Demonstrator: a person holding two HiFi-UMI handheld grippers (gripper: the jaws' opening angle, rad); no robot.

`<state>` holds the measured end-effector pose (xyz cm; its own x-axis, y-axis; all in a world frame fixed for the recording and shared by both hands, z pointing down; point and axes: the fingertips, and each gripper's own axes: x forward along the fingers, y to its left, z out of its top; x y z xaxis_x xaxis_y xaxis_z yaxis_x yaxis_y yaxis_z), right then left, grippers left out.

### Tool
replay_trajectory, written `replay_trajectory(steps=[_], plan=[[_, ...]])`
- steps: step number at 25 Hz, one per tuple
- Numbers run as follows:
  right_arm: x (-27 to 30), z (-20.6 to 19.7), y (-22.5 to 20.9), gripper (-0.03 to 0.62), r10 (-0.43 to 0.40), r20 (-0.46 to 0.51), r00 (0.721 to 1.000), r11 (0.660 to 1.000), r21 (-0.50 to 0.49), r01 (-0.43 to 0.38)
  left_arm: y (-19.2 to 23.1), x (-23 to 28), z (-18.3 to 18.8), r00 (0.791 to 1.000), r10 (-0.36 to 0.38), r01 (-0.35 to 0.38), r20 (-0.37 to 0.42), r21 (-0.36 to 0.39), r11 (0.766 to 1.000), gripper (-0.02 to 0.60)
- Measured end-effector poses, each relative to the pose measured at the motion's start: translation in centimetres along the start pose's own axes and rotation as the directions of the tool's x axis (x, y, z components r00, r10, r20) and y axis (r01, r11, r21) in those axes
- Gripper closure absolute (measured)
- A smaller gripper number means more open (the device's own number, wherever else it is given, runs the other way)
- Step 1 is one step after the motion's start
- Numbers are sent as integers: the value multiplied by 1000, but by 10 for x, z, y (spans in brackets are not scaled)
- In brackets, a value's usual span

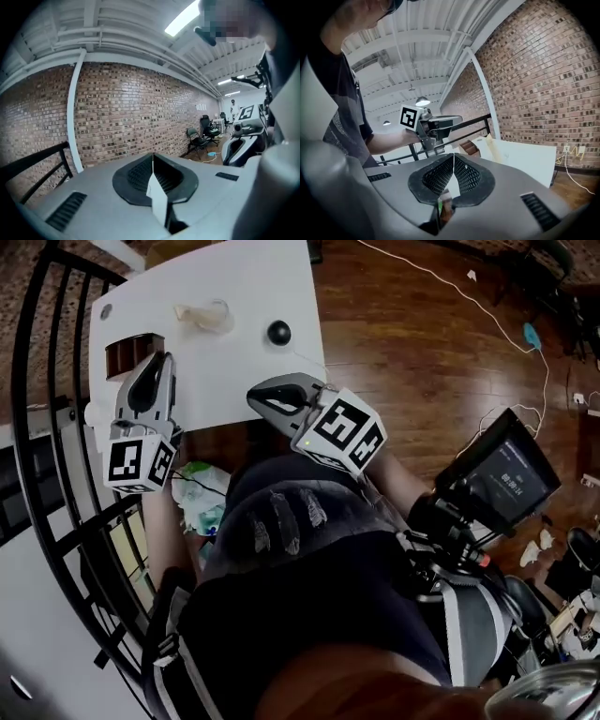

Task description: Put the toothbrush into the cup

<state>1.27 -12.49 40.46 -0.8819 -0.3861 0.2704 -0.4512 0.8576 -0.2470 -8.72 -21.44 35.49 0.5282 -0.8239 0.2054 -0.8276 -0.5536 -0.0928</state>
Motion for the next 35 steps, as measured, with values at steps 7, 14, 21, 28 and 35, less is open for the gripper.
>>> replay_trajectory(steps=[7, 14, 21, 28, 35], plan=[[9, 12, 17, 592, 62, 5, 998, 998, -30, -62, 4, -31, -7, 999, 50, -51, -7, -70, 996, 586], [8, 20, 15, 592, 68, 3, 998, 997, -34, -68, -32, -25, 8, 995, -101, 100, -4, -95, 990, 586], [34, 26, 58, 592, 66, 3, 998, 994, -90, -65, -11, -68, -7, 997, -67, 70, 44, -91, 993, 586], [59, 41, 93, 592, 36, -1, 999, 993, -115, -36, 19, -107, 0, 994, -52, 59, 96, -64, 996, 585], [85, 25, 125, 592, 36, -48, 998, 991, -124, -42, 33, -145, -15, 990, -64, 76, 127, -93, 993, 584]])
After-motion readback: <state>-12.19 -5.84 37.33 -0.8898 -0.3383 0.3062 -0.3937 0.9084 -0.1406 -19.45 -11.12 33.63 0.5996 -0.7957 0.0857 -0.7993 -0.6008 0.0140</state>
